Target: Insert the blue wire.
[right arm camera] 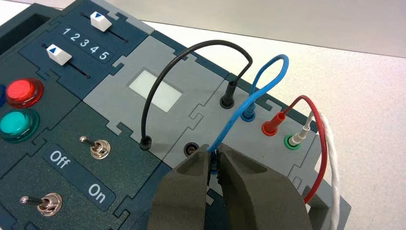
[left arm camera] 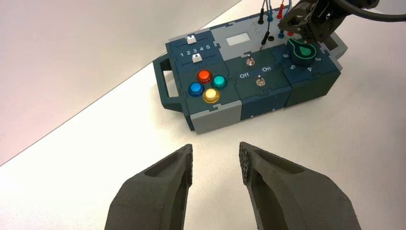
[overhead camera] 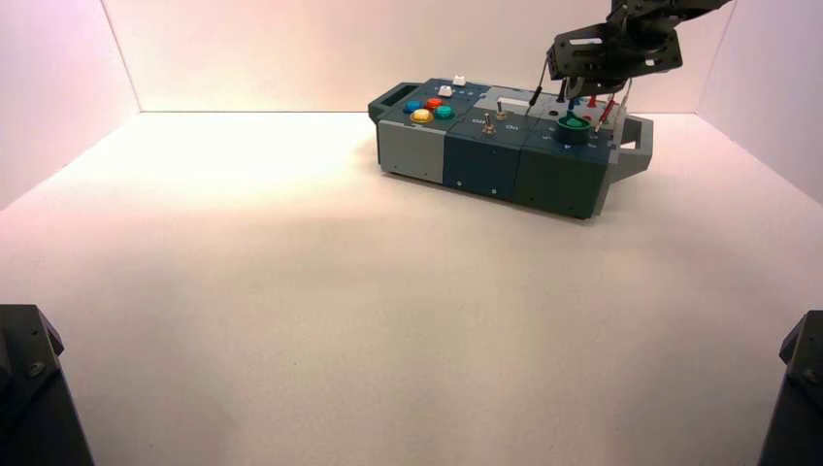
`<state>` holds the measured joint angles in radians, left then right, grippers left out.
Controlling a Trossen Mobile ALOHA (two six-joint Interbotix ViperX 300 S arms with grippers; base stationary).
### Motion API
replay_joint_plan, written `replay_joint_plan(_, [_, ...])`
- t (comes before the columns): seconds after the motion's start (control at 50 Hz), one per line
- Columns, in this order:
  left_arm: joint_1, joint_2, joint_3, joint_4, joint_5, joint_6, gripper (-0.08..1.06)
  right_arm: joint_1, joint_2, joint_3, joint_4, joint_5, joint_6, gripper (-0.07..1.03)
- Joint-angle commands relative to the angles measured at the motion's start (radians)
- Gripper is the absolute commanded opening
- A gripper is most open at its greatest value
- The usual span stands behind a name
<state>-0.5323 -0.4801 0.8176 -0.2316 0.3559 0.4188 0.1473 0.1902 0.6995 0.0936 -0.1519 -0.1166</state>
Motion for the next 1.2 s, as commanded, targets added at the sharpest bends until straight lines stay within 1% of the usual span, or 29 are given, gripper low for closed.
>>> replay_joint_plan(0.02, [-0.005,-0.009,-0.012,0.002,-0.009,0.006,0.53,0.006,-0.034,-0.009,-0.002,-0.003,0.0,-0.02])
replay_joint_plan(1.2, [-0.005,-0.012,-0.014,0.002,-0.009,0.014,0.53,-0.014,-0.031,0.002,-0.005,0.012,-0.002,-0.02])
